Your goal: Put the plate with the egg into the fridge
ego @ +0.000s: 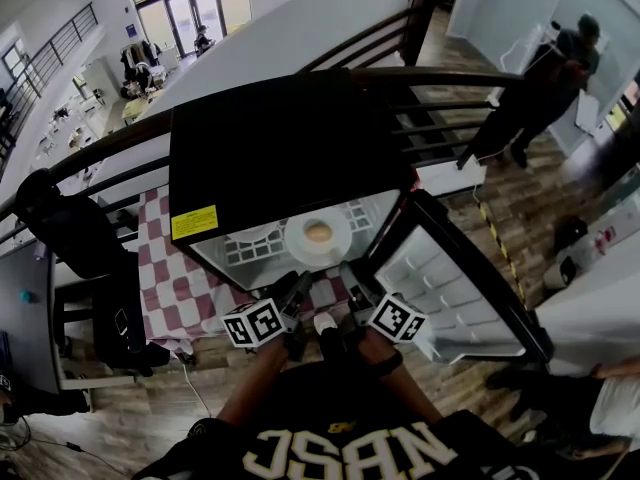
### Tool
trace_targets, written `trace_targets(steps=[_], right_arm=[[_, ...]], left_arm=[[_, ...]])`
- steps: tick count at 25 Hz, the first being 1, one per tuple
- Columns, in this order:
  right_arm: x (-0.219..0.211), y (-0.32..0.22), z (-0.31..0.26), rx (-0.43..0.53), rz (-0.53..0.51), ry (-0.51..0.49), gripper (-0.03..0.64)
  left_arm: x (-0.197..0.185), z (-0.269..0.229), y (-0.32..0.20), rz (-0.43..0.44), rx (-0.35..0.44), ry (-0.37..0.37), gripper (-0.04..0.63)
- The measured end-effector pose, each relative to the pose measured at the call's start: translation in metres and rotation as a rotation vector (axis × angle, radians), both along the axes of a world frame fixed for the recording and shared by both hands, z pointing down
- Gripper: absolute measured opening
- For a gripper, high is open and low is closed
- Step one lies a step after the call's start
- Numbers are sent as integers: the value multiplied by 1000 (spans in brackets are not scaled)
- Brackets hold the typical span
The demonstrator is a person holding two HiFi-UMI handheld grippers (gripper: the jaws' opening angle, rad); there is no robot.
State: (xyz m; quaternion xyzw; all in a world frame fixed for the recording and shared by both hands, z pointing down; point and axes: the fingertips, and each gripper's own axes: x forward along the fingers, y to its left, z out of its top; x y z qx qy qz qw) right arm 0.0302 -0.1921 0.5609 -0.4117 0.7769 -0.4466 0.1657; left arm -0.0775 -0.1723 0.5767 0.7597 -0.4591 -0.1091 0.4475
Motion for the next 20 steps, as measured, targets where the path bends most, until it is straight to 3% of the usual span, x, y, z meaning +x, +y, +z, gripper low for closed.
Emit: trace_targets(steps=[10, 14, 15, 20], right_arm=[[-6, 14, 1, 149, -56, 317, 229], [-8, 13, -6, 248, -70, 514, 227], [-9, 13, -8, 270, -75, 558, 224], [-16, 12, -4, 311, -107, 656, 112]], left_arm=[[6, -4, 12, 72, 179, -371, 195], [13, -10, 8, 87, 240, -477, 169], [15, -11, 6, 92, 251, -498, 137], [19, -7, 1, 87, 239, -540, 63]])
